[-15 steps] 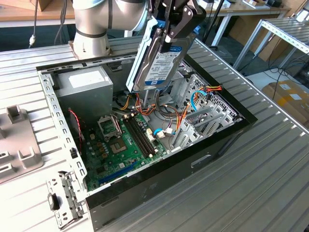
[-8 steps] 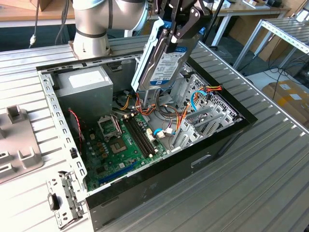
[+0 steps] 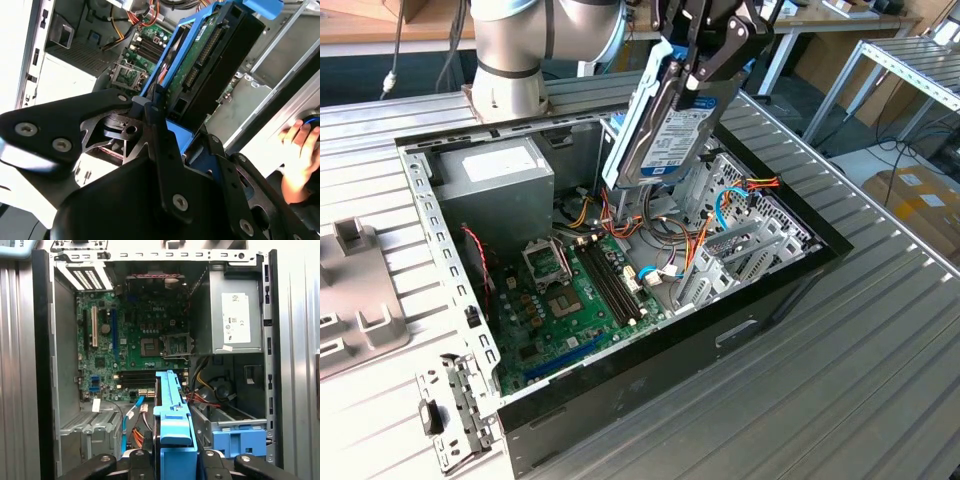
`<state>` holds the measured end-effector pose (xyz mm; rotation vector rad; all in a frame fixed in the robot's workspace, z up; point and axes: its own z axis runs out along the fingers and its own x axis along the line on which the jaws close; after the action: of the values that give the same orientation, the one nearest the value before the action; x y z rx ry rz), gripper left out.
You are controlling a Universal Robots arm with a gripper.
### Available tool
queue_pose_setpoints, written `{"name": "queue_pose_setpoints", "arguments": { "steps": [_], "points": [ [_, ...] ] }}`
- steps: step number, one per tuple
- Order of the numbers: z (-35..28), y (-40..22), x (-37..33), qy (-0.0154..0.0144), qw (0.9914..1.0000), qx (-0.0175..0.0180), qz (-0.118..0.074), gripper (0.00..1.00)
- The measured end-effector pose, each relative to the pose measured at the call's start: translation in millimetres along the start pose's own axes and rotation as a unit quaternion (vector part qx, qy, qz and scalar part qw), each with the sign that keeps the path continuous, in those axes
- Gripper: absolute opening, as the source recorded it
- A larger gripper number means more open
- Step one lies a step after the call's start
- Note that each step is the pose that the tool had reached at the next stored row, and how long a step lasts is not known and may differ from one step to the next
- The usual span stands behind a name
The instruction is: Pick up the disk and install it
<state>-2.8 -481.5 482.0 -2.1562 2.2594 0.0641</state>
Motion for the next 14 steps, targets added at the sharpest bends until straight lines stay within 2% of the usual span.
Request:
{"name": "queue_pose_setpoints", "arguments": {
  "steps": [4, 7, 9, 14],
  "points": [
    [0.1, -5.1, 1.0, 0.0, 1.0, -0.0002, 0.0, 0.37],
    [0.9, -27.2, 5.6, 0.0001, 1.0, -0.0012, 0.0, 0.37],
    [1.0, -29.3, 6.1, 0.0001, 1.0, -0.0012, 0.0, 0.37],
    [1.3, -39.0, 7.9, 0.0001, 1.0, -0.0017, 0.0, 0.37]
  ]
}}
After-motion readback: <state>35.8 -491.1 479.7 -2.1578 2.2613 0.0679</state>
